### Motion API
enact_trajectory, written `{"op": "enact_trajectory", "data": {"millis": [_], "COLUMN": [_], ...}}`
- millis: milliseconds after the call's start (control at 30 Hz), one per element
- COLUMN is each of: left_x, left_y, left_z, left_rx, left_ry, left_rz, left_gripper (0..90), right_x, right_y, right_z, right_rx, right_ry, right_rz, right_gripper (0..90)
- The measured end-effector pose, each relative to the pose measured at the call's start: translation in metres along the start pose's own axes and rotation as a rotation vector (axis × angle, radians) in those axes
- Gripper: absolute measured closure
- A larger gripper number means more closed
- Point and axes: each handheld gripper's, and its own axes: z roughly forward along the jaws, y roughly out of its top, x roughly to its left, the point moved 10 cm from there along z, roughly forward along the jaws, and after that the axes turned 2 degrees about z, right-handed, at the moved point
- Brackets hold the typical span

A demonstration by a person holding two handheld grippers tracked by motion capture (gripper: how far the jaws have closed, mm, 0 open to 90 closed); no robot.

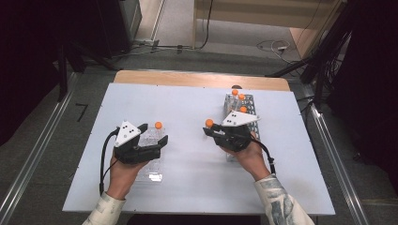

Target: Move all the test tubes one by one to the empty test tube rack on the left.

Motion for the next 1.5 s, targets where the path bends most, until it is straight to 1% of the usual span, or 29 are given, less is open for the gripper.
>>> {"op": "enact_trajectory", "data": {"millis": [133,200,400,500,600,667,700,767,867,967,1100,1200,1500], "left_x": [-0.006,-0.010,-0.027,-0.035,-0.042,-0.045,-0.047,-0.051,-0.053,-0.055,-0.056,-0.056,-0.058], "left_y": [0.001,0.001,0.004,0.006,0.007,0.007,0.007,0.006,0.004,0.002,0.001,0.000,-0.001], "left_z": [0.000,0.001,0.003,0.004,0.006,0.007,0.008,0.010,0.013,0.015,0.017,0.017,0.019], "left_rx": [-0.003,-0.002,-0.011,-0.015,-0.013,-0.012,-0.013,-0.007,0.003,0.013,0.011,0.018,0.020], "left_ry": [-0.022,-0.036,-0.093,-0.118,-0.142,-0.151,-0.163,-0.178,-0.186,-0.189,-0.190,-0.194,-0.201], "left_rz": [0.004,0.013,0.028,0.040,0.049,0.054,0.055,0.059,0.069,0.079,0.079,0.081,0.082], "left_gripper": [19.7,20.7,26.1,29.4,33.7,36.8,38.8,43.2,47.6,52.0,59.0,61.0,63.8], "right_x": [0.011,0.016,0.030,0.040,0.050,0.055,0.056,0.060,0.064,0.066,0.069,0.070,0.070], "right_y": [-0.004,-0.006,-0.010,-0.014,-0.018,-0.019,-0.018,-0.017,-0.015,-0.016,-0.015,-0.014,-0.013], "right_z": [0.009,0.013,0.024,0.031,0.038,0.042,0.043,0.044,0.046,0.046,0.047,0.046,0.045], "right_rx": [0.018,0.027,0.055,0.072,0.103,0.105,0.104,0.104,0.101,0.110,0.105,0.105,0.101], "right_ry": [0.026,0.037,0.062,0.083,0.099,0.109,0.113,0.118,0.129,0.133,0.142,0.144,0.154], "right_rz": [-0.011,-0.013,-0.033,-0.054,-0.076,-0.087,-0.092,-0.091,-0.100,-0.104,-0.105,-0.093,-0.092], "right_gripper": [72.2,72.2,72.2,72.2,72.2,72.2,72.2,72.2,72.2,72.2,72.2,72.2,72.2]}}
